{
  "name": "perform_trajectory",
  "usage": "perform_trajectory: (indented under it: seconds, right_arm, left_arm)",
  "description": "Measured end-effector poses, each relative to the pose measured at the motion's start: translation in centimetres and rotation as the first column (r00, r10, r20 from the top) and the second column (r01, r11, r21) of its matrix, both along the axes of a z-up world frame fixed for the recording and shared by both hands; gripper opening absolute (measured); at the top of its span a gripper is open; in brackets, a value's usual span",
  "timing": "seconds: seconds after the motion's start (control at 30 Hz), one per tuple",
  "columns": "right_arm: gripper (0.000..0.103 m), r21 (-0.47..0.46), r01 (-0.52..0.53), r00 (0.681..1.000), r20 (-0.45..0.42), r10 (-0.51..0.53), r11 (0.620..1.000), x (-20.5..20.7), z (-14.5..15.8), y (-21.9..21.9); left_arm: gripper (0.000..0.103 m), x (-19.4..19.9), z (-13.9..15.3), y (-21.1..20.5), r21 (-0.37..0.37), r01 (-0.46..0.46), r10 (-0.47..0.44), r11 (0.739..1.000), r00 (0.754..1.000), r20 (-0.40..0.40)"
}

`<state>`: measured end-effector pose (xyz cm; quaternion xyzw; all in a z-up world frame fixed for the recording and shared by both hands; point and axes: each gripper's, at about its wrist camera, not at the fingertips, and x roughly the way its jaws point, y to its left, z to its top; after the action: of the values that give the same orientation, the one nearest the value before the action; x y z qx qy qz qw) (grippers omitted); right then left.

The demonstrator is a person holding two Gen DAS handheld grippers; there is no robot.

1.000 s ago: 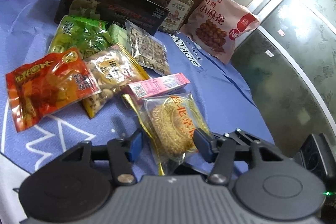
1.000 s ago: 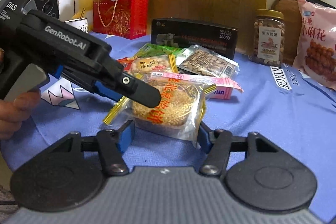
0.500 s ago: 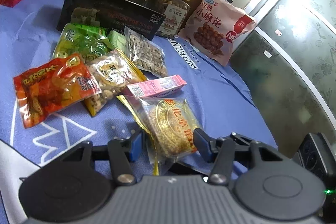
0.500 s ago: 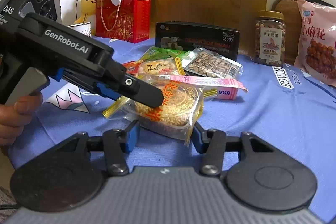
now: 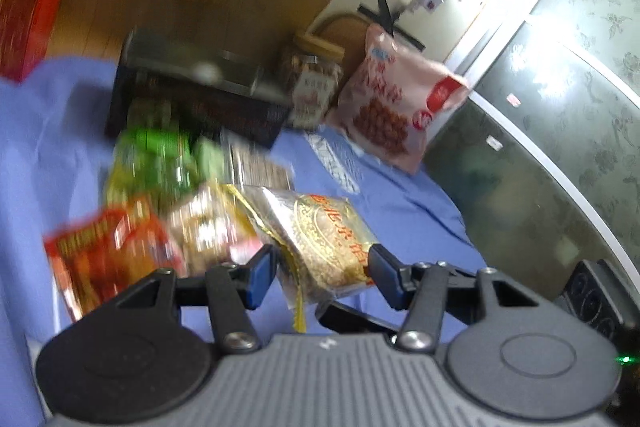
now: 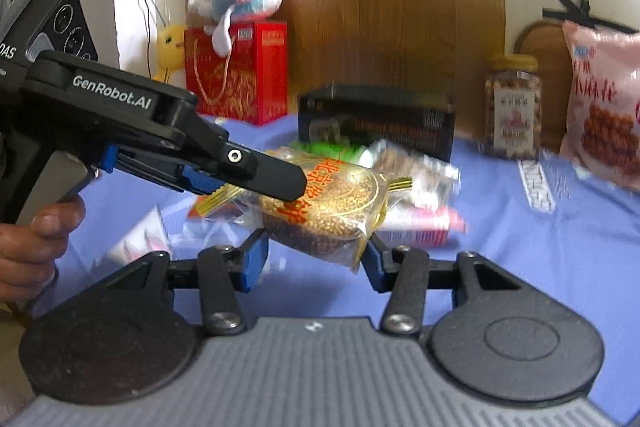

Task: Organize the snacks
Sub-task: 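Lower the mooncake bag into the black tin box and release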

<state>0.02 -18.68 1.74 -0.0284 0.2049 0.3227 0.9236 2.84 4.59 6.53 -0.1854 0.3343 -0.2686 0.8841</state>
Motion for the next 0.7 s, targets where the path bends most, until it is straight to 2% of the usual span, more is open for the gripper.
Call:
perform_trajectory:
  seconds: [0.13, 0.23, 0.33, 0.5, 0.6, 0.63, 0.7]
  right_arm:
    - [0.053, 0.027, -0.011, 0.999, 0.046, 0.01, 1.0, 3.5, 2.2, 0.5]
    - [0.053, 0.052, -0.02, 0.998, 0.068, 0.017, 0.998, 8.0, 4.0, 1.2]
    - [0.053, 0.074, -0.031, 0.999, 0.043, 0.028, 0.997, 13.0, 4.9, 2.1]
    - [0.055, 0.078, -0.054, 0.997, -0.045, 0.057, 0.995, 20.8, 4.0, 5.0]
    - [0.055, 0.019, -0.056, 0.997, -0.055, 0.057, 0.998, 22.7, 2.8, 6.7]
    - [0.059, 0.004, -0.059, 0.997, -0.04, 0.059, 0.998, 22.6, 2.6, 6.9]
    - [0.062, 0.006, -0.059, 0.998, -0.012, 0.059, 0.998, 22.1, 2.5, 6.3]
  left_arm:
    - [0.051, 4.5, 2.7, 0.2, 0.03, -0.03, 0.029, 0.999, 0.999, 0.042]
    - [0.052, 8.9, 3.9, 0.9, 0.033, -0.055, 0.053, 0.998, 0.997, 0.057]
    - [0.051, 13.8, 4.1, 2.1, 0.029, -0.104, 0.103, 0.994, 0.994, 0.03]
    - [0.052, 19.9, 2.5, 2.6, 0.109, -0.167, 0.17, 0.98, 0.985, -0.015]
    - [0.058, 21.3, 1.5, 2.5, 0.169, -0.19, 0.196, 0.967, 0.98, -0.025]
    - [0.06, 21.3, 1.4, 2.5, 0.182, -0.196, 0.203, 0.963, 0.979, -0.02]
    - [0.06, 20.8, 1.6, 2.7, 0.178, -0.196, 0.198, 0.964, 0.98, 0.008]
